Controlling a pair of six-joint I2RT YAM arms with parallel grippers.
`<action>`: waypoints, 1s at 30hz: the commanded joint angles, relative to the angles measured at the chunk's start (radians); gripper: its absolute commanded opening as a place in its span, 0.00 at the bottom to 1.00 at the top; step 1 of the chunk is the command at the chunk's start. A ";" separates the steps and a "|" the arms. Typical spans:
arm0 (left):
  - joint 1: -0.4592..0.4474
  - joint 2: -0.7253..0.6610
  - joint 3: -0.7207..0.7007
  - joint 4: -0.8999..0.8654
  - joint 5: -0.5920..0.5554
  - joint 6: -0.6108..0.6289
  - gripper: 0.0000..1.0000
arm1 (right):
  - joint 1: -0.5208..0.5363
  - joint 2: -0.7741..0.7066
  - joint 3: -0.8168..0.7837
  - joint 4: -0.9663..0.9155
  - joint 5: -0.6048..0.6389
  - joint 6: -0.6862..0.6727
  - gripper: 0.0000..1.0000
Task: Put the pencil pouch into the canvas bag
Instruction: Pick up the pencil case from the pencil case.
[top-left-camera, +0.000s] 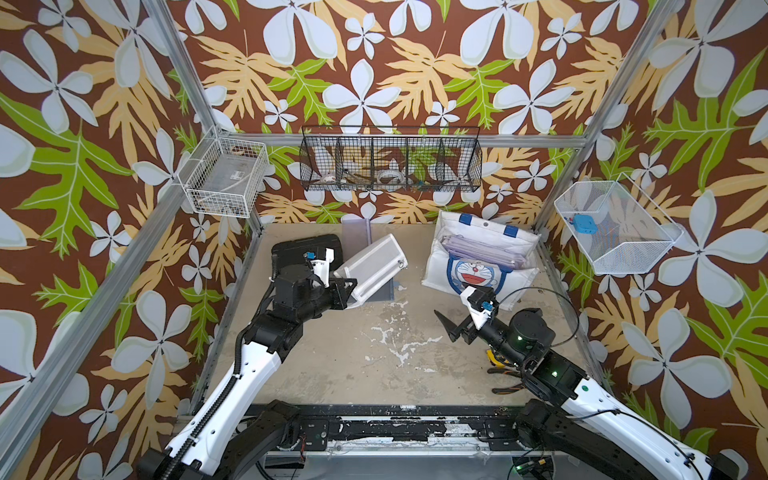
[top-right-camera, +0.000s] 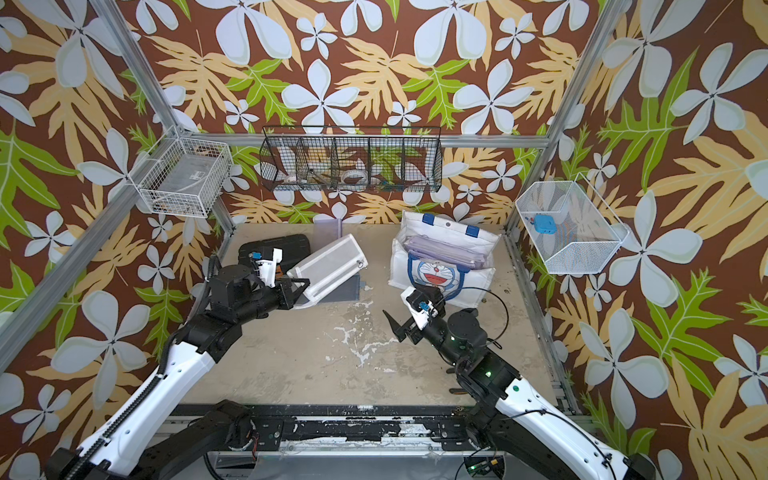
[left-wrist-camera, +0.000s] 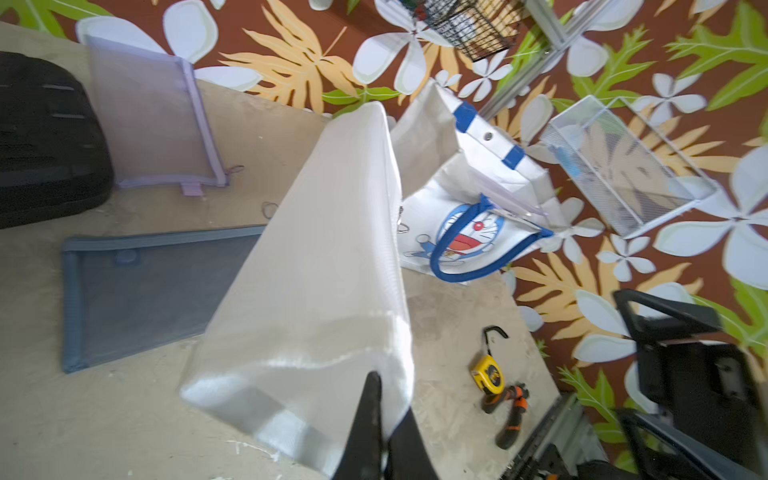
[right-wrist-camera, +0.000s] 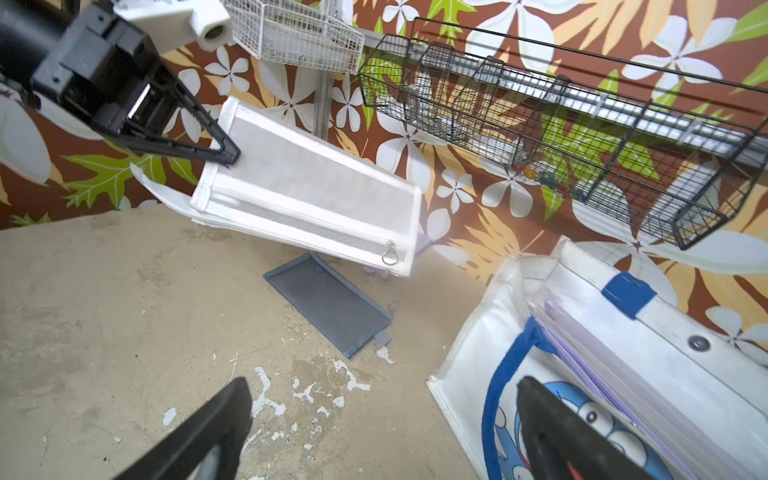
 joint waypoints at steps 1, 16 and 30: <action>-0.001 -0.040 -0.001 -0.005 0.115 -0.048 0.00 | 0.002 0.028 0.007 0.090 -0.069 -0.066 1.00; -0.001 -0.120 -0.093 0.228 0.381 -0.324 0.00 | 0.315 0.327 -0.024 0.462 0.429 -0.510 1.00; -0.001 -0.157 -0.155 0.289 0.422 -0.434 0.00 | 0.335 0.521 0.044 0.661 0.514 -0.655 0.81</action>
